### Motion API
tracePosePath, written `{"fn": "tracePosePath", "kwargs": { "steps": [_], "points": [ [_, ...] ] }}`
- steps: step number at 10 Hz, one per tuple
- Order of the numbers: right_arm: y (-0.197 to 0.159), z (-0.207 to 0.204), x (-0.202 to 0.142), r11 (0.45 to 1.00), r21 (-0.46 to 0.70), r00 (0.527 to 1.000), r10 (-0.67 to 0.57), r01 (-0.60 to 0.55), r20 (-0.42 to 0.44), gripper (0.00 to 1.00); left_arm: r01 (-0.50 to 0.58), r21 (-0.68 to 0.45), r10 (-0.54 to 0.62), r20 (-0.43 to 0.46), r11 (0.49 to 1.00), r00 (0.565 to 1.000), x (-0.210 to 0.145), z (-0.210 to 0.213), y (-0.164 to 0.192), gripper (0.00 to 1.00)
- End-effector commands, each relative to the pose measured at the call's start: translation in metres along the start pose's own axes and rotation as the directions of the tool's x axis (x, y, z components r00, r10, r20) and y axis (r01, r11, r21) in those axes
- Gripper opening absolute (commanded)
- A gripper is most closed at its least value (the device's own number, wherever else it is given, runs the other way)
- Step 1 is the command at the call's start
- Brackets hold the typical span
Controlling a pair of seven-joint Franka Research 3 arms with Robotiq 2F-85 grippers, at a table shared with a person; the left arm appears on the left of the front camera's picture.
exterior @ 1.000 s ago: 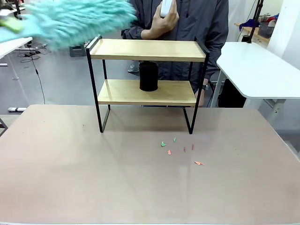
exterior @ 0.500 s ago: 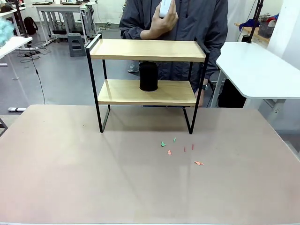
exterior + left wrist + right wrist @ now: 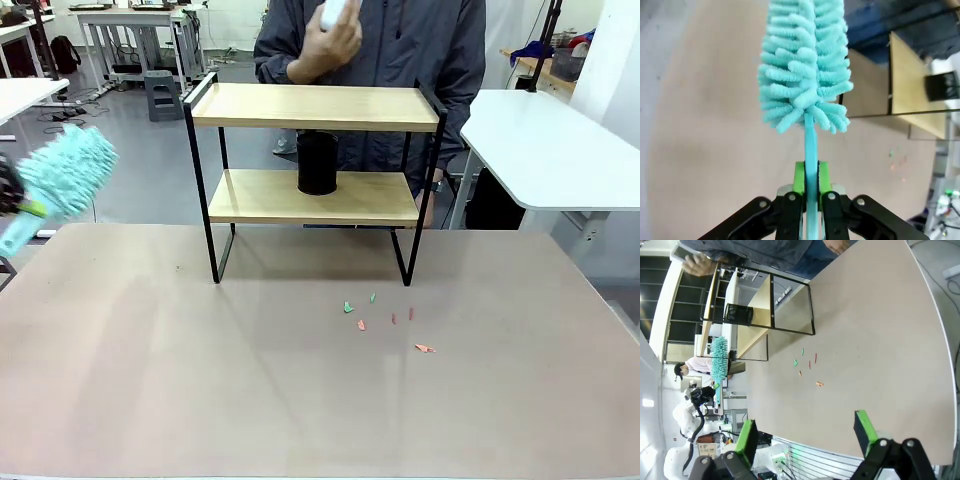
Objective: Clean the shelf.
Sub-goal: Clean the remaining tier of the Shelf with the Duster once objects are removed, then hand the Duster back to the human.
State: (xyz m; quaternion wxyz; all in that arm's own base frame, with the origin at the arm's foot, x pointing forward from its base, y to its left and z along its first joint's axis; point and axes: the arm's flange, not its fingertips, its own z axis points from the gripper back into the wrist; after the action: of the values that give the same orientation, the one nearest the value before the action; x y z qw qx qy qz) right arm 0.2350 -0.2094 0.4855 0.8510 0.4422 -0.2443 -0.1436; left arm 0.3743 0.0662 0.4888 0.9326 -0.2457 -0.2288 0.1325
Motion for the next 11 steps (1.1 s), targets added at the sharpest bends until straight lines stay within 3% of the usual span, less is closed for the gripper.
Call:
{"fn": "tracePosePath", "kwargs": {
  "steps": [1, 11],
  "points": [
    [0.0004, -0.0005, 0.0015, 0.999, 0.025, 1.000, 0.023, -0.024, 0.015, 1.00, 0.000, -0.018, 0.002, 0.092, 1.000, 0.996, -0.0077, 0.0290, 0.0085, 0.12],
    [0.0004, -0.0005, 0.0015, 0.999, 0.025, 1.000, 0.023, -0.024, 0.015, 1.00, 0.000, -0.018, 0.002, 0.092, 1.000, 0.996, -0.0077, 0.0290, 0.0085, 0.12]
  ]
}}
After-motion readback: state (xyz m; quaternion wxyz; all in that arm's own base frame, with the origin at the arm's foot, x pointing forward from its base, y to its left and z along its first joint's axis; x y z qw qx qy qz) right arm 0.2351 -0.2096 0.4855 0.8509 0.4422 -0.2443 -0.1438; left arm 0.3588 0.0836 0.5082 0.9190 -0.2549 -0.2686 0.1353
